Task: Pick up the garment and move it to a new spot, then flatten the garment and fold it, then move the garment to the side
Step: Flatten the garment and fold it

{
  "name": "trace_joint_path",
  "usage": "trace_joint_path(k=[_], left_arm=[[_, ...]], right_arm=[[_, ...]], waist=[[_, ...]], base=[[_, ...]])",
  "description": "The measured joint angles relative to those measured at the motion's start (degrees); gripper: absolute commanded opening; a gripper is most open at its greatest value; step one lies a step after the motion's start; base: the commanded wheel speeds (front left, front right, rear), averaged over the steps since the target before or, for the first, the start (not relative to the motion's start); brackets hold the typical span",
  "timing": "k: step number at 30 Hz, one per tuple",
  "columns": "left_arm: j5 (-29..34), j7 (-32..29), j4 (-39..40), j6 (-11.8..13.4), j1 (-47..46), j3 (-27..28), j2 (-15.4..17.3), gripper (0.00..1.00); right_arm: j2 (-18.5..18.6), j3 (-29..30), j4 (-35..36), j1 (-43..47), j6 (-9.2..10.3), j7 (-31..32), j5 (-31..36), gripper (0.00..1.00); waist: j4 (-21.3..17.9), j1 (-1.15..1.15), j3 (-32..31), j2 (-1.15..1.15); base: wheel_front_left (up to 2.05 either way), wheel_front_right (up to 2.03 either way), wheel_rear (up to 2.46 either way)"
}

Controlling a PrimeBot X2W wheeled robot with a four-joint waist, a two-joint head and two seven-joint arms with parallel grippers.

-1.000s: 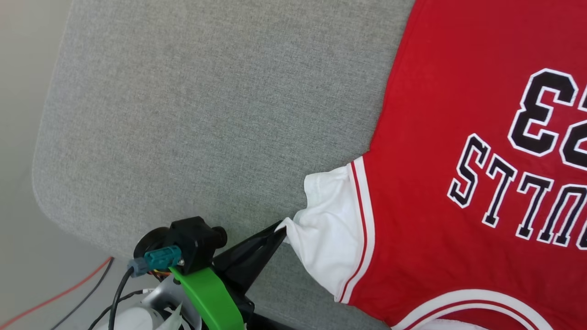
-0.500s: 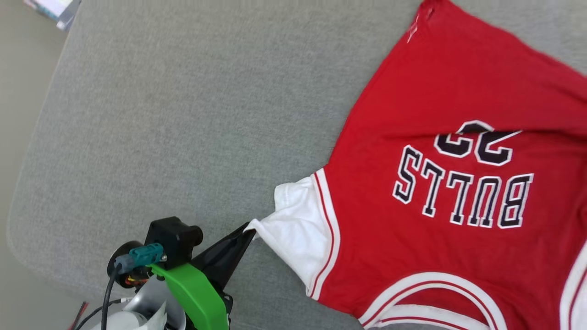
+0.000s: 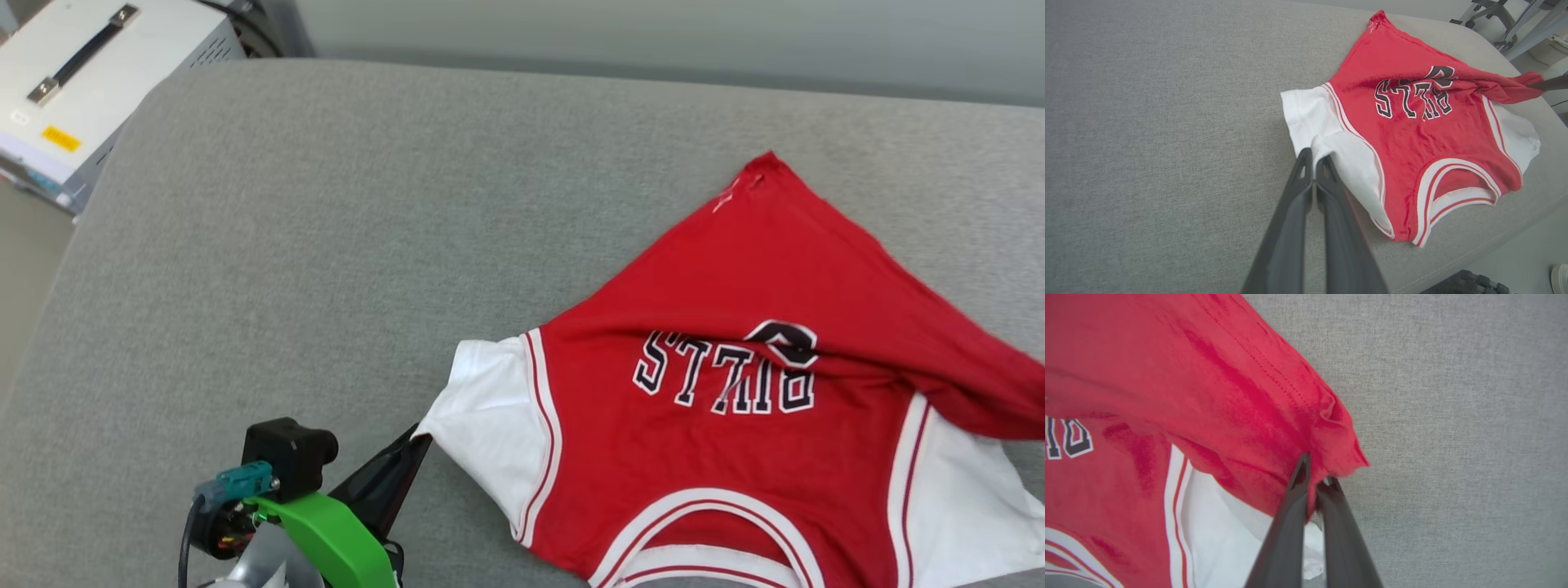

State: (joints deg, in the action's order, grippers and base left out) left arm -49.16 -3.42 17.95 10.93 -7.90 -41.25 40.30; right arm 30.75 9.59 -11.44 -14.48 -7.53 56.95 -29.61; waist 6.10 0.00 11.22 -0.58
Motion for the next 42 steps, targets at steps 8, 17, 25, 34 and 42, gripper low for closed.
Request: trace_joint_path(k=[8,17,25,34,42], left_arm=[[-1.10,3.21,-3.72,-0.10,1.07,0.23,-3.20,0.00],[-1.99,5.76,-7.30,-0.63,1.05,-0.49,-6.51,0.00],[-1.47,6.48,-8.29,-1.67,-0.21,-0.97,-7.87,0.00],[1.02,7.47,-7.37,-2.35,-2.92,-0.94,-7.90,0.00],[2.27,7.91,-5.06,-2.71,-5.45,-1.52,-8.46,0.00]], right_arm=[[-3.93,3.14,7.89,11.30,0.00,0.32,-0.23,0.00],[-7.81,3.16,10.93,18.61,0.00,0.52,0.34,0.00],[-6.91,1.42,15.69,16.16,0.00,-0.80,-2.13,1.00],[-3.67,-1.19,19.36,3.52,0.00,2.41,-3.87,1.00],[-3.37,-4.61,13.97,-9.60,0.00,5.13,-1.15,1.00]], waist=[[-3.14,0.00,-4.43,0.00],[-4.68,0.00,-6.95,0.00],[-3.53,0.00,-5.35,0.00],[-0.31,0.00,-2.26,0.00],[3.13,0.00,2.42,0.00]], base=[[0.00,0.00,0.00],[0.00,0.00,0.00],[0.00,0.00,0.00],[0.00,0.00,0.00],[0.00,0.00,0.00]])
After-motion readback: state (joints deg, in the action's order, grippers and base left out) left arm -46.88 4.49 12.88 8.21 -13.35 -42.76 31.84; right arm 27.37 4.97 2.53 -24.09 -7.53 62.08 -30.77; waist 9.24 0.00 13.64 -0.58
